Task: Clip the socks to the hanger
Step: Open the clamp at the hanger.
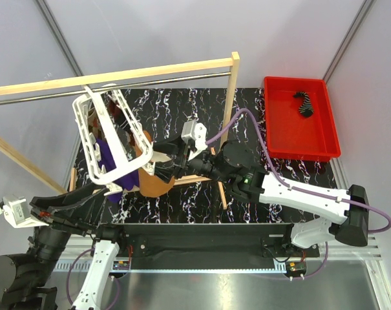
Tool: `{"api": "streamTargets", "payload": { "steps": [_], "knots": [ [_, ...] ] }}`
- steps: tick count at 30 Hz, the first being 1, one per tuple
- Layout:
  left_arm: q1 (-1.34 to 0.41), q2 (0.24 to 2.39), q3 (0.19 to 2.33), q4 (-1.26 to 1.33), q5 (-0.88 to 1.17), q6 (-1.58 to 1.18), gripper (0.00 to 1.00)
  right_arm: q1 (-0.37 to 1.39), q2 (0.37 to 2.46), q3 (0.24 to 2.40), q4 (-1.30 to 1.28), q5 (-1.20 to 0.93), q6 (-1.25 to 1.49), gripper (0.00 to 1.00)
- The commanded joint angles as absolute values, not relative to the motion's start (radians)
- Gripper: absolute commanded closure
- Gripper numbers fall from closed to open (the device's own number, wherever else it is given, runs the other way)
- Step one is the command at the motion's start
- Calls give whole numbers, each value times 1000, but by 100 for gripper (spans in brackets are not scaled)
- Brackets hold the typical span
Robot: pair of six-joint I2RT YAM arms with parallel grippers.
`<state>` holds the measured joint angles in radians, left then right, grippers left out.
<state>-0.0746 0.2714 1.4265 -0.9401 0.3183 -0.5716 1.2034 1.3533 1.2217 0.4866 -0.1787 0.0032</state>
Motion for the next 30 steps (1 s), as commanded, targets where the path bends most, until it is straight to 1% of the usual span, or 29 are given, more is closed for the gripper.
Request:
{"api": "streamTargets", "payload": {
  "steps": [1,5,8,9,10,15,16,22,25,26,29,30],
  "knots": [
    [-71,267,1442,-927,316,-551,44,1203,1370,1279,552,-201,29,41],
    [-71,264,1456,-937,316,-548,43,1203,1382,1281,561,-207,41,45],
    [-71,262,1473,-940,321,-548,43,1203,1388,1282,568,-196,44,50],
    [-71,261,1476,-939,324,-548,44,1203,1388,1279,571,-193,44,54],
    [-71,261,1479,-937,333,-548,43,1203,1387,1278,577,-189,44,55],
    [-71,247,1491,-904,397,-563,44,1201,1378,1255,607,-152,43,57],
    [-71,242,1490,-884,425,-568,46,1203,1373,1246,612,-132,43,57],
    [-71,219,1457,-779,535,-618,48,1203,1365,1241,612,-117,35,58],
    [-71,218,1434,-723,558,-666,48,1201,1365,1244,609,-117,35,69],
    [-71,218,1425,-704,567,-696,48,1201,1364,1246,604,-123,37,74],
    [-71,225,1384,-605,598,-767,47,1201,1362,1246,600,-141,46,76],
    [-71,230,1370,-566,615,-825,47,1203,1364,1246,597,-146,51,73]
  ]
}}
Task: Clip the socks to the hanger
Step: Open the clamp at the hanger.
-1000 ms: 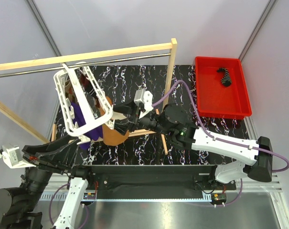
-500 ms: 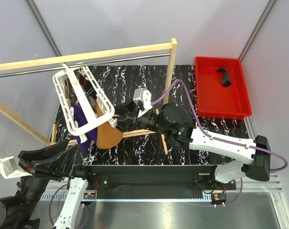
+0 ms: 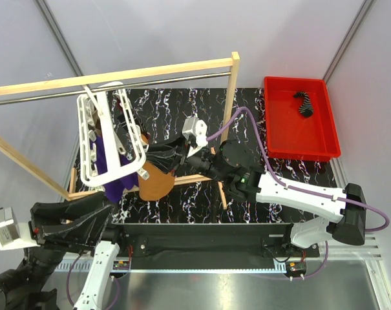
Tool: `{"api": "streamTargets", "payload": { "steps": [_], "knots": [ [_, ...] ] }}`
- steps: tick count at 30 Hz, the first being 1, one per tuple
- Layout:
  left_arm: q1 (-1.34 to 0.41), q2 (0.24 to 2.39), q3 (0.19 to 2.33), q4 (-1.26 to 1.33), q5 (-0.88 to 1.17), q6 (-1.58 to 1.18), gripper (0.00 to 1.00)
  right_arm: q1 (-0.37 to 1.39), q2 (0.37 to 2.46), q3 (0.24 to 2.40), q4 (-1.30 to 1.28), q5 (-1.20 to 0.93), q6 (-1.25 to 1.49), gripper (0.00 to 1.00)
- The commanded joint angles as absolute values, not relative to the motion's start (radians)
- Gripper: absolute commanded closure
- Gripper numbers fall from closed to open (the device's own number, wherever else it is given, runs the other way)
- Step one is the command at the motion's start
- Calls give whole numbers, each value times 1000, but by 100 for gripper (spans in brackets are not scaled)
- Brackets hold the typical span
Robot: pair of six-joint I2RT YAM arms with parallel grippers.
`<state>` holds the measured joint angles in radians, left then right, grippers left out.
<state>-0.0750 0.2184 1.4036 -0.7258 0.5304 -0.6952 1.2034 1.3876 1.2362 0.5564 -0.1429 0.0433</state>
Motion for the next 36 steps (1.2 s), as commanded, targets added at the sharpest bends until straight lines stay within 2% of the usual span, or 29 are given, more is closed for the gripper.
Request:
{"api": "streamTargets", "payload": {
  "steps": [1,3,6,8,10,15,20,23,30,33,36],
  "knots": [
    [-71,238,1358,-501,650,-854,47,1203,1365,1247,595,-156,51,70],
    [-68,264,1358,-456,678,-911,47,1201,1368,1247,594,-164,55,59],
    [-60,284,1370,-417,684,-943,47,1201,1370,1244,592,-167,67,54],
    [-46,294,1374,-416,689,-951,48,1201,1356,1230,583,-163,78,47],
    [-31,298,1373,-443,692,-940,48,1201,1329,1218,559,-153,93,45],
    [-5,308,1364,-511,687,-894,50,1207,1257,1168,408,-215,112,33],
    [-2,318,1339,-548,643,-854,52,1328,1216,1176,299,-195,-36,22],
    [-2,330,1321,-560,624,-848,54,1399,1229,1212,299,-183,-80,20],
    [-2,337,1330,-592,592,-827,55,1425,1318,1259,408,-91,-136,16],
    [-2,341,1331,-598,589,-822,55,1425,1353,1268,497,-52,-150,19],
    [-2,348,1330,-594,587,-822,55,1425,1387,1292,537,-34,-143,27]
  ]
}}
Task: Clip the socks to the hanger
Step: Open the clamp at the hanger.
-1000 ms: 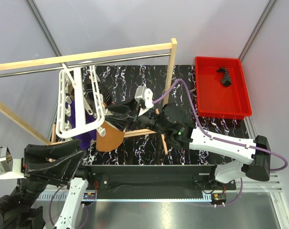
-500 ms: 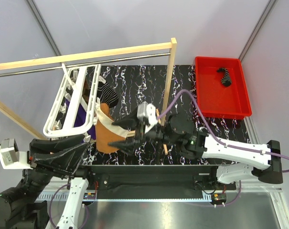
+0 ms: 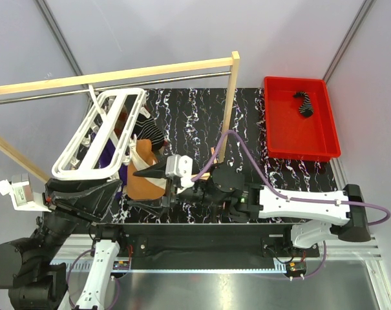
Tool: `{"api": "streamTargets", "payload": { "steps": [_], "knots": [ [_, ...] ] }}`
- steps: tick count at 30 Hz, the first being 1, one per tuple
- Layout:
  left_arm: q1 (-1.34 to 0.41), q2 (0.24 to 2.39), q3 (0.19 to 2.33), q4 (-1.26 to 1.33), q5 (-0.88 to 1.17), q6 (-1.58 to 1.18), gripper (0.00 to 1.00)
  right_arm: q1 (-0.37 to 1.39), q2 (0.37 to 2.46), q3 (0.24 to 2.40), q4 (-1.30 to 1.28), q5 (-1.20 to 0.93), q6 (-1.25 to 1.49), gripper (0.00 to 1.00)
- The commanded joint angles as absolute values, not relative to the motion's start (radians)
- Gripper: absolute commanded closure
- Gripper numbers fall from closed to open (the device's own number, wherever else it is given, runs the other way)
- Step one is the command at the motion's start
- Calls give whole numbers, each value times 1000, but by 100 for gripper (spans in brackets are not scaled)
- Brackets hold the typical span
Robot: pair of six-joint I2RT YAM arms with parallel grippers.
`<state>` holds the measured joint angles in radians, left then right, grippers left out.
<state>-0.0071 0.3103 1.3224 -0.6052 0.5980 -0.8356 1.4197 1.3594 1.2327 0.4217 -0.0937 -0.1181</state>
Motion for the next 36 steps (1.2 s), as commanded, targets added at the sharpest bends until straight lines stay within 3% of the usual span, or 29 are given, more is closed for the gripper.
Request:
{"api": "streamTargets", "payload": {
  "steps": [1,12,28,34,36],
  "knots": [
    [-2,350,1331,-595,588,-824,55,1425,1394,1295,560,-29,-135,32],
    [-2,342,1327,-617,577,-807,58,1425,1408,1304,629,-103,-52,42],
    [-2,337,1321,-624,572,-805,59,1425,1397,1307,657,-172,55,45],
    [-2,339,1325,-621,578,-810,60,1425,1411,1328,640,-144,75,60],
    [-2,339,1325,-621,581,-810,60,1424,1419,1344,631,-138,81,72]
  ]
}}
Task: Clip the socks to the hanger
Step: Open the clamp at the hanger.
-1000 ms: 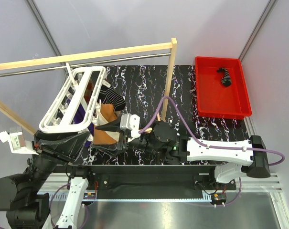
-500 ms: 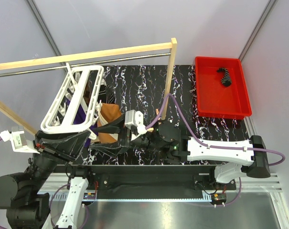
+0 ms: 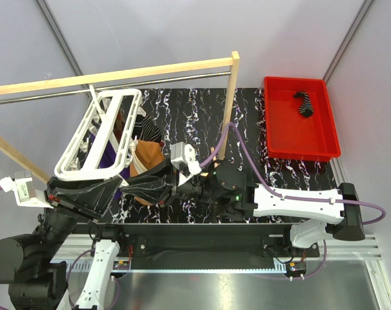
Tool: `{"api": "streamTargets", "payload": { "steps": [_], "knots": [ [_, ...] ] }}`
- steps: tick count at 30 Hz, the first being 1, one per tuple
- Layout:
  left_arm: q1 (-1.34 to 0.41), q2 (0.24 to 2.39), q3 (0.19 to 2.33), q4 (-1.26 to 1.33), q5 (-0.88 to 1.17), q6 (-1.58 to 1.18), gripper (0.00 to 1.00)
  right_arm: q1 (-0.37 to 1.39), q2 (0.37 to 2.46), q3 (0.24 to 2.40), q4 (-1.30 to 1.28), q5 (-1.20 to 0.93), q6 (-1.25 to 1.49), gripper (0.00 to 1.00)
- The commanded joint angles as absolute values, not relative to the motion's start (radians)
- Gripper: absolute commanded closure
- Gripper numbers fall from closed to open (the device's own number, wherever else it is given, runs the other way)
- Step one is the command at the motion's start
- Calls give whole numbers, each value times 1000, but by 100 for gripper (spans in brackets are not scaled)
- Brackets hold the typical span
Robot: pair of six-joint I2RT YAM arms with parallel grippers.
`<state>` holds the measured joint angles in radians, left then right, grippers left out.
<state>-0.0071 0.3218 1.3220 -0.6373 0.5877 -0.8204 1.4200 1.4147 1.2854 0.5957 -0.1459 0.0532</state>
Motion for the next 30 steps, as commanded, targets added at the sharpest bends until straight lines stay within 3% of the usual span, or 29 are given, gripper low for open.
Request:
{"api": "streamTargets", "payload": {
  "steps": [1,3,6,7,9,14,30],
  "knots": [
    [-2,339,1325,-621,581,-810,60,1425,1423,1354,602,-140,84,77],
    [-2,337,1328,-618,586,-811,60,1425,1433,1381,566,-137,90,84],
    [-2,337,1331,-612,591,-810,60,1425,1436,1379,565,-132,100,85],
    [-2,337,1333,-614,592,-811,60,1425,1434,1379,560,-133,104,93],
    [0,334,1335,-614,600,-811,58,1425,1430,1379,551,-118,112,100],
    [-2,305,1356,-633,592,-762,38,1425,1391,1368,473,-92,172,100],
    [-2,321,1401,-690,537,-994,32,1336,1255,1410,262,-202,578,100]
  ]
}}
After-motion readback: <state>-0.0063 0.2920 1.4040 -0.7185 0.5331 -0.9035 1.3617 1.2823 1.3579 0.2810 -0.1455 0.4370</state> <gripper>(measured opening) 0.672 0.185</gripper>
